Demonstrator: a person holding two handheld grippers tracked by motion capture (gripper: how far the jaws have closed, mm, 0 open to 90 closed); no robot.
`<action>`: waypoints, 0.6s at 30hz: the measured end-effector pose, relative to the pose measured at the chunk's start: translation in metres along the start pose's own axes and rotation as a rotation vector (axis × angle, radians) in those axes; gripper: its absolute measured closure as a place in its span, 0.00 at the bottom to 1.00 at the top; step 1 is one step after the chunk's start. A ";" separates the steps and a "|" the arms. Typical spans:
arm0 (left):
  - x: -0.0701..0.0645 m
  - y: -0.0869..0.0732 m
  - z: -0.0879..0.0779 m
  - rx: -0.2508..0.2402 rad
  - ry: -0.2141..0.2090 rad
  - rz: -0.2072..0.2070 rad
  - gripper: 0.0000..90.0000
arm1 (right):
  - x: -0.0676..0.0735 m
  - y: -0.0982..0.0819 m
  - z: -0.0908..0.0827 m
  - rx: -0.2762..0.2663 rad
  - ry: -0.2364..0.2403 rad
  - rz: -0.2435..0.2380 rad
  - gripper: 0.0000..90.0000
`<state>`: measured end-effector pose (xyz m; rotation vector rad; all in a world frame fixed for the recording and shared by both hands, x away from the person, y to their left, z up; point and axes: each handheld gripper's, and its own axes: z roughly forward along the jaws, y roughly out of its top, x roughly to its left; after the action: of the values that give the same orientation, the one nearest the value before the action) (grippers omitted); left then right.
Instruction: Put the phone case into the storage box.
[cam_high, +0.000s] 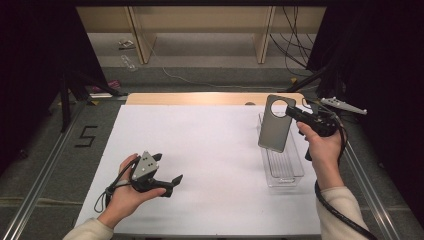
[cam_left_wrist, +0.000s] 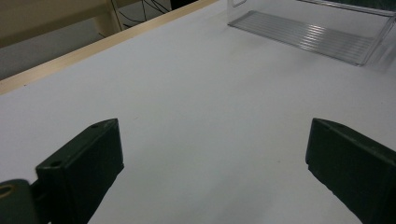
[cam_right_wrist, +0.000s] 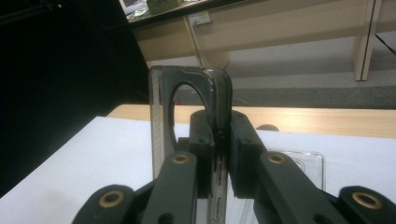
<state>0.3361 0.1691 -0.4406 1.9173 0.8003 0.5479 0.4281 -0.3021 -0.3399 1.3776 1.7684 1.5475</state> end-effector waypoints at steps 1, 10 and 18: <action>0.000 0.000 0.000 -0.001 0.002 -0.001 0.04 | 0.000 0.000 0.000 -0.002 -0.001 0.000 0.91; 0.000 0.000 0.000 -0.002 0.001 -0.002 0.04 | -0.004 0.003 -0.006 -0.021 -0.009 0.009 0.91; 0.000 0.000 0.000 -0.002 0.002 -0.003 0.04 | -0.009 0.006 -0.012 -0.039 -0.027 0.011 0.91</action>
<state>0.3362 0.1695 -0.4403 1.9135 0.8036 0.5492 0.4250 -0.3167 -0.3338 1.3859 1.7085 1.5539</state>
